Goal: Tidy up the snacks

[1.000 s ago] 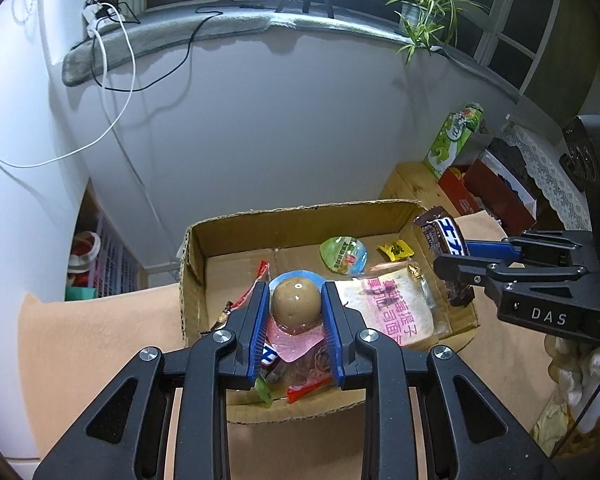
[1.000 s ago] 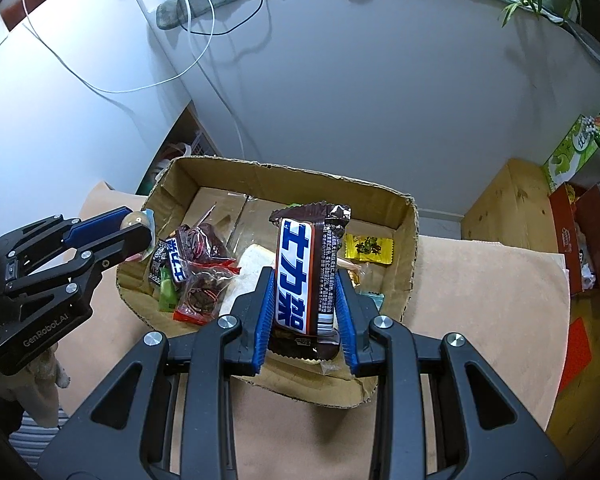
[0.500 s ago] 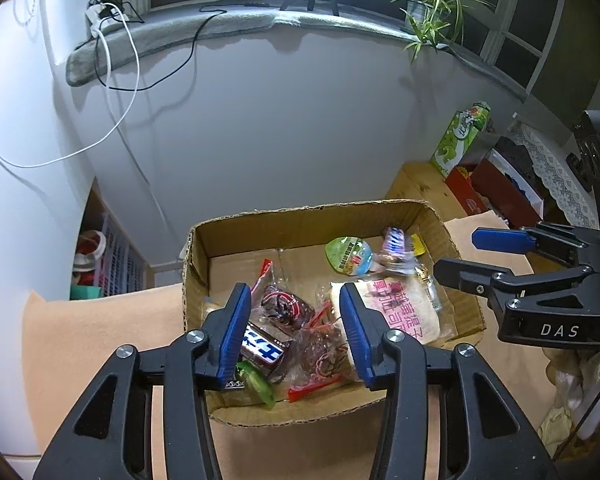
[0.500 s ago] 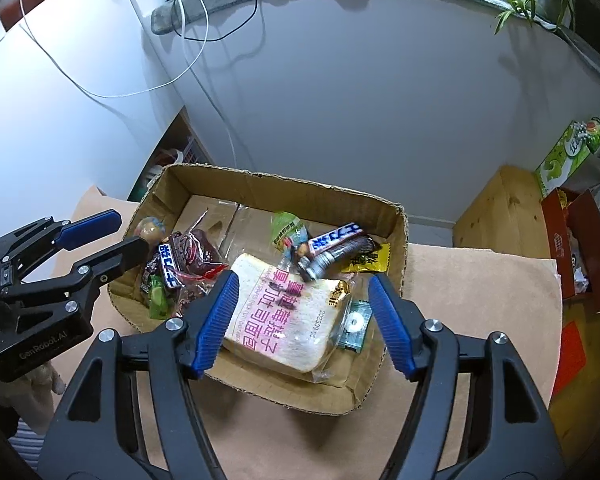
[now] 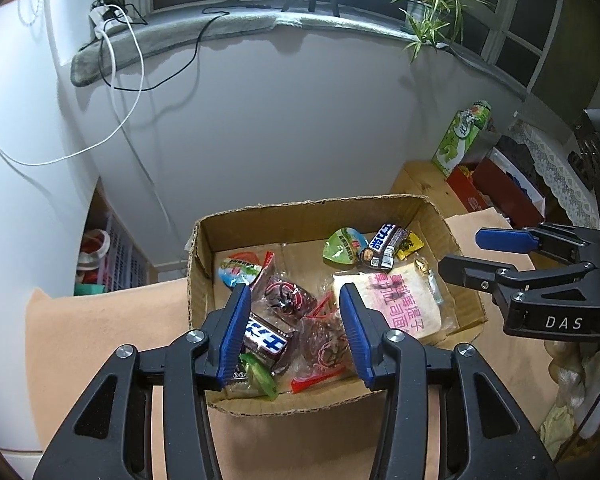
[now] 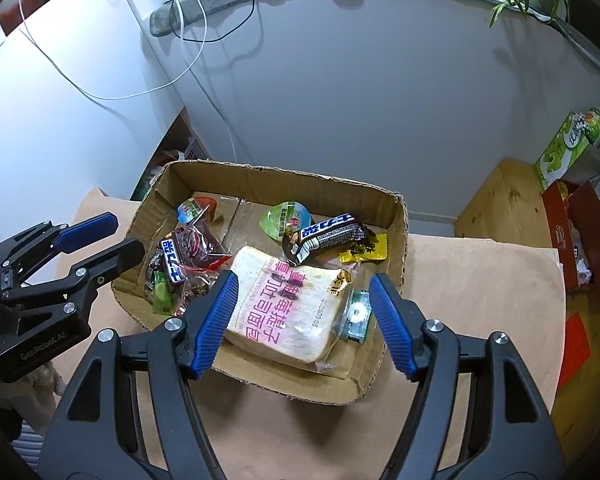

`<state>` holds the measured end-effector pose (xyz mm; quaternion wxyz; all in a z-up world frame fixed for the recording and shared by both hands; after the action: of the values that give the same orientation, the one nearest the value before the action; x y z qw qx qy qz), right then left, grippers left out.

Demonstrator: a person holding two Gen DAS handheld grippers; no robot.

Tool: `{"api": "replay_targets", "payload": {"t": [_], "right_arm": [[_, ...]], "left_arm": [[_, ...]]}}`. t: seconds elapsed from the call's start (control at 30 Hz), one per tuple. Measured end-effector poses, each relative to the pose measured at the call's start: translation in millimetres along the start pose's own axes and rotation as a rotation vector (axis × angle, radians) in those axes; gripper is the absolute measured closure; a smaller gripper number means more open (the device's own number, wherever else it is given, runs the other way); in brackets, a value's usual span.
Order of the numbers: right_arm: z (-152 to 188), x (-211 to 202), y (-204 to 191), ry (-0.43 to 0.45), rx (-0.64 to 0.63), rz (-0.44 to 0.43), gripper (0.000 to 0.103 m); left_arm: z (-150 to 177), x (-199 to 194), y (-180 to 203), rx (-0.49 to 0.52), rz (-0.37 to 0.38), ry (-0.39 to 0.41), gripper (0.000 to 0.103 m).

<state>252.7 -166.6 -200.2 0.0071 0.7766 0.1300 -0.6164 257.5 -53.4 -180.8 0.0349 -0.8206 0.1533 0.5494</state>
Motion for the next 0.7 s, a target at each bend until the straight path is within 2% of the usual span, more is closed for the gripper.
{"api": "replay_targets", "payload": {"t": [0.2, 0.6, 0.67, 0.7], "right_arm": [[9.7, -8.8, -4.5, 0.018, 0.004, 0.006, 0.032], [42.4, -44.4, -16.0, 0.088, 0.020, 0.094, 0.032], [47.2, -52.4, -17.0, 0.101, 0.027, 0.099, 0.030], [49.0, -56.3, -17.7, 0.108, 0.029, 0.102, 0.025]], "left_arm": [[7.1, -6.0, -1.6, -0.016, 0.005, 0.008, 0.058], [35.7, -37.8, 2.6, -0.063, 0.034, 0.052, 0.058], [39.5, -45.2, 3.0, -0.073, 0.036, 0.062, 0.058], [41.9, -48.8, 3.7, -0.079, 0.036, 0.067, 0.058]]}}
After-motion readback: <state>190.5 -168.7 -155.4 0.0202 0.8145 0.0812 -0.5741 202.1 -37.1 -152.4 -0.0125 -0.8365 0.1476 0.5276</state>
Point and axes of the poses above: each gripper's, at about its wrist camera, not at the fingertips, and x roughly the way its jaws point, y to its right, z to its underside, the point moved 7 cm from there along x, roughly the way its jaws point, and after that the axes turned 12 degrees about -y, right-handed, at the moved point
